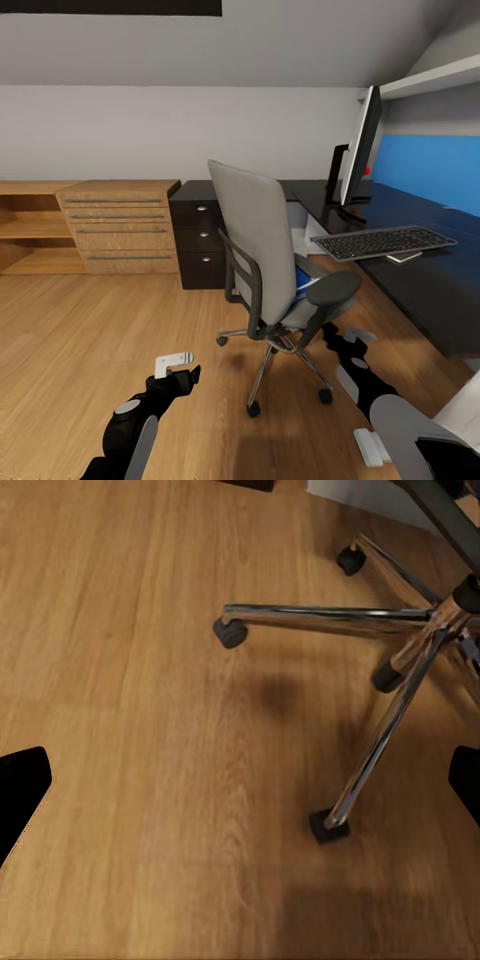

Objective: In the bedroom, organize the workspace by keeping the computer under the desk, ensuring the monitor is on the desk, placing the keyboard on the desk next to the monitor, placing the mouse on the desk next to the keyboard, moving the folder from the swivel chair onto the desk next to the mouse, stacking the notebook on top of the folder with the pen on top of the notebook, and positioning the swivel chair next to the desk.

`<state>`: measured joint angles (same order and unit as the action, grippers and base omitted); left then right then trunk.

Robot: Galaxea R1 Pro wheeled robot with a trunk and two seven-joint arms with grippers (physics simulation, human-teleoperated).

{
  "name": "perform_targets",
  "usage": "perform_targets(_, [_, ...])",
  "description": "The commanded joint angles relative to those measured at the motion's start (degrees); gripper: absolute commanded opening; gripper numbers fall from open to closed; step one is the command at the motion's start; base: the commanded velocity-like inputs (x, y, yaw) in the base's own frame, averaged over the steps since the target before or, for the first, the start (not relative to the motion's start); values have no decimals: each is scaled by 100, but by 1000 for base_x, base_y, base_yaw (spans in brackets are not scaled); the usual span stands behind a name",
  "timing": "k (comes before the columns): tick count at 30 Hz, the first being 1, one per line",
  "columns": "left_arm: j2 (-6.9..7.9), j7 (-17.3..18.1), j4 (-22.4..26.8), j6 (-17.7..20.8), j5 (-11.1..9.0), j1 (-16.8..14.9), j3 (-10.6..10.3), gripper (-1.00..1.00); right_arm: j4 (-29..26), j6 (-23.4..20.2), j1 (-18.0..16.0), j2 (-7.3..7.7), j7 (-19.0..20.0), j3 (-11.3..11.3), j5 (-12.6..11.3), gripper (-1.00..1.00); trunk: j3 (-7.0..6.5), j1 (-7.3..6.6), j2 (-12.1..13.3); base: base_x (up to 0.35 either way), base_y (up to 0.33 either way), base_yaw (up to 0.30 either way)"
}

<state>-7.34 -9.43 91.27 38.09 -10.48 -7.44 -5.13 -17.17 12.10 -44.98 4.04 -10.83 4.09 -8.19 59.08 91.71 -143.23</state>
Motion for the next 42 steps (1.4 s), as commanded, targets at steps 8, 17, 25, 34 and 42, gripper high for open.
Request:
perform_targets(8, [0,-50,5,23,-61,-3,-5,100,3,30,-2,0,5,-5,-60,100,5,-1,-2,1,0,260])
perform_targets(17, [-4,-49,5,15,-68,-3,-5,100,3,30,-2,0,8,-5,-59,100,5,-1,-2,-62,79,277])
perform_targets(25, [-4,-50,5,14,-68,-4,-5,100,5,30,-2,-1,4,-6,-52,100,5,-1,-2,-18,24,277])
perform_targets(34, [-4,-49,-23,14,-62,-3,-5,100,11,30,-2,-8,11,-5,-51,100,5,-1,-2,0,0,277])
perform_targets(42, [-4,-47,-31,14,-60,-4,-5,100,12,30,-2,-9,11,-7,-51,100,5,-1,-2,0,0,277])
